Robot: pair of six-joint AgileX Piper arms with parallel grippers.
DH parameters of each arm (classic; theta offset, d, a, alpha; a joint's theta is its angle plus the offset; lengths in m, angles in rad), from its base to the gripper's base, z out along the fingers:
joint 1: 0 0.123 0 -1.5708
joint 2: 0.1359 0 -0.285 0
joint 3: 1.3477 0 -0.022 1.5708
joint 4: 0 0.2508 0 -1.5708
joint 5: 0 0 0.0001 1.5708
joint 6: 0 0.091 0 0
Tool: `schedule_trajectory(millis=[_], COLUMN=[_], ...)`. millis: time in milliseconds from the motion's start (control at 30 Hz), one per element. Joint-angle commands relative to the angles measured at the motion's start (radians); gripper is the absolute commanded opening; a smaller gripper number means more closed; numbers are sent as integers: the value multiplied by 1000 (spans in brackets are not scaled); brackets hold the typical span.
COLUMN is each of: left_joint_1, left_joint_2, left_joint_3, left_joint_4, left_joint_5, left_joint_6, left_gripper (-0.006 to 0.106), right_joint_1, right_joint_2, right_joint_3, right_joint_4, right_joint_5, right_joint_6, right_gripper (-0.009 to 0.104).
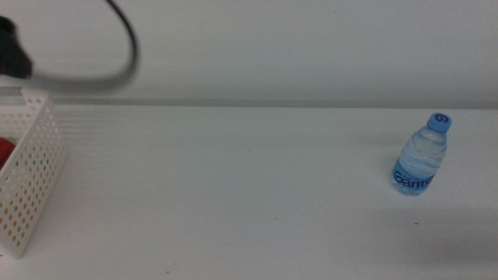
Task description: Use arms to grab the bottles and put them into the dustbin to the left of the table.
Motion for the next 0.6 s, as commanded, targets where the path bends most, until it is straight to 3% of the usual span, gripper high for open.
schedule_trajectory(millis=[0, 133, 300, 433, 567], left_joint_1=[-134, -349, -543, -592, -592], left_joint_2=[-132, -327, -585, -731, -843], left_joint_3=[59, 215, 441, 579, 651], left_joint_4=[22, 24, -61, -156, -178], left_joint_5=[29, -68, -176, -222, -236], left_joint_6=[-10, 10, -9, -24, -38], left_gripper=[94, 94, 94, 94, 94], right_joint_1=[-7, -7, -7, -7, -7], right_joint_2=[-39, -39, -39, -39, -39], right_joint_3=[43, 43, 43, 43, 43], right_joint_4=[-6, -6, -6, -6, -6], right_joint_5=[-12, -12, -12, -12, -12], right_joint_6=[-6, -6, -6, -6, -6], right_gripper=[85, 85, 85, 85, 85])
